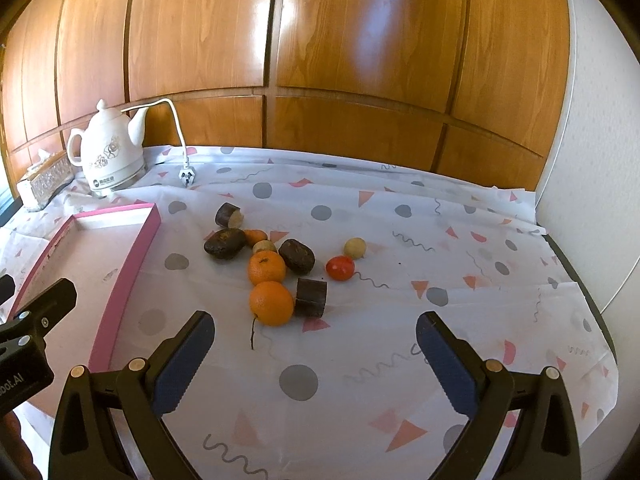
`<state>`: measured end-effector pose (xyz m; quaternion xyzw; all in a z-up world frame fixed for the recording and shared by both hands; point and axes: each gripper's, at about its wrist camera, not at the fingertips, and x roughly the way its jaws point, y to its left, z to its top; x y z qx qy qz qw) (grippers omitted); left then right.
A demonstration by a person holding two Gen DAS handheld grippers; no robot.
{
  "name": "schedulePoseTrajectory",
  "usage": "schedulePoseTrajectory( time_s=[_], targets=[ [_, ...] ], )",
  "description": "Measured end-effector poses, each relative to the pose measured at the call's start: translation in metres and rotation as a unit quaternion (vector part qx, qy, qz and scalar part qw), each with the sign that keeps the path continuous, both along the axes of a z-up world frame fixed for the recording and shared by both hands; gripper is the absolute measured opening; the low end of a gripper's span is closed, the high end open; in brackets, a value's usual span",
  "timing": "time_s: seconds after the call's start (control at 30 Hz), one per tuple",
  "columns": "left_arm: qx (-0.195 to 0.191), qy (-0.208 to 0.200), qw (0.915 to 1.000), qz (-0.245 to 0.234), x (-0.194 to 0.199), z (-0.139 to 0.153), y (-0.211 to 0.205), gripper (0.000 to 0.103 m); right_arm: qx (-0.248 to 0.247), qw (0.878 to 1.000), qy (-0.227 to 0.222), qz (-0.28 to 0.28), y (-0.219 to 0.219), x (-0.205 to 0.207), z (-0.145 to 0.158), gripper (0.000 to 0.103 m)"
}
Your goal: Organize fruits
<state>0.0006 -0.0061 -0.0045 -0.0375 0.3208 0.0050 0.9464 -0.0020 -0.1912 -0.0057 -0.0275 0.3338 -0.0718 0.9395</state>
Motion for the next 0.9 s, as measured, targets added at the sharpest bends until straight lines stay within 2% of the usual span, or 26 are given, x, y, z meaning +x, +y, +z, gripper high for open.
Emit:
schedulePoseTrajectory(
  time_s=[0.67,0.8,0.9],
  targets=[
    [0.008,0.005,0.9998,-0.016,0.002,-0.002,-0.011,0.103,0.011,1.0,0.015,-0.005,-0.011,0.005,-0.008,0.102],
    [0.003,0.013,0.9992,-0.037,0.005,-0.004,-0.017,0.103,0.023,0.999,0.028,-0.01,-0.021,0.008,-0.015,0.102],
    [-0.007,0.028,0.9971,-0.07,0.009,-0.008,-0.026,0.103,0.043,0.998,0.051,-0.013,-0.036,0.014,-0.025,0.1]
  ],
)
